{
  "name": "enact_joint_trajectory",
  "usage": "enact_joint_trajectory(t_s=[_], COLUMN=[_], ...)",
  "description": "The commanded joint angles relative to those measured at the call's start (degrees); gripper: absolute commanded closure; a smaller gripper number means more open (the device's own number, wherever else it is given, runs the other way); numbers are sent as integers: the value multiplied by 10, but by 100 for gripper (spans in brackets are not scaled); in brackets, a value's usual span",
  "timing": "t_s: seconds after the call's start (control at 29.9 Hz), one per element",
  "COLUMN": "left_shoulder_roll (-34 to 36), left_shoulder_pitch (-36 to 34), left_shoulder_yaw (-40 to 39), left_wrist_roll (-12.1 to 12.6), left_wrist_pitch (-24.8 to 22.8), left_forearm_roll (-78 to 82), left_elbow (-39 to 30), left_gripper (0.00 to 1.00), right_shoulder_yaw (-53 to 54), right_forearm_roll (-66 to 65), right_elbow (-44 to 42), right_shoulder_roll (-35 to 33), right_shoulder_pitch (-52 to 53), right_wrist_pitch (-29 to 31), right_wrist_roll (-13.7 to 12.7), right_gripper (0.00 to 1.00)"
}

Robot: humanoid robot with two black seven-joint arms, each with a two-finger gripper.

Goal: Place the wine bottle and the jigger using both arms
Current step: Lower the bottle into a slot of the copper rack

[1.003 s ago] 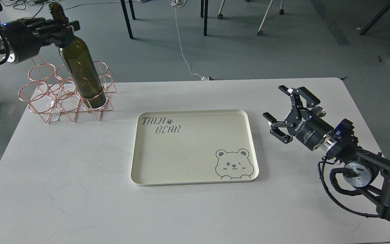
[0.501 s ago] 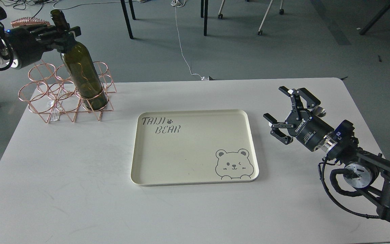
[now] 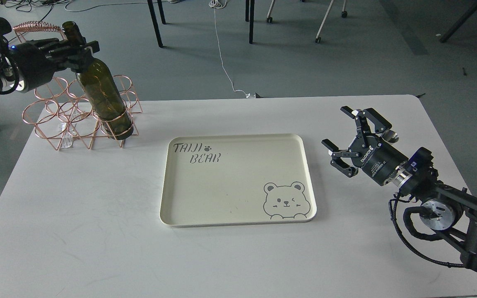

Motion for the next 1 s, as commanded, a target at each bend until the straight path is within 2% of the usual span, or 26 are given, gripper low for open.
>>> enact_joint_trajectory(t_s=[0.0,0.97], left_shoulder_roll=[-3,-20], left_shoulder_pitch=[1,0], left_shoulder_yaw=[0,8], left_wrist_roll=[0,0], left_wrist_pitch=[0,8], left_forearm_roll=[-1,-1], left_elbow=[8,57], left_gripper=[71,68], right_shoulder_yaw=[0,0], right_forearm_roll=[0,-1], right_elbow=[0,0], right_shoulder_roll=[0,0], right_shoulder_pitch=[0,-5], right_wrist_pitch=[0,0], right_wrist_roll=[0,0], right_gripper=[1,1])
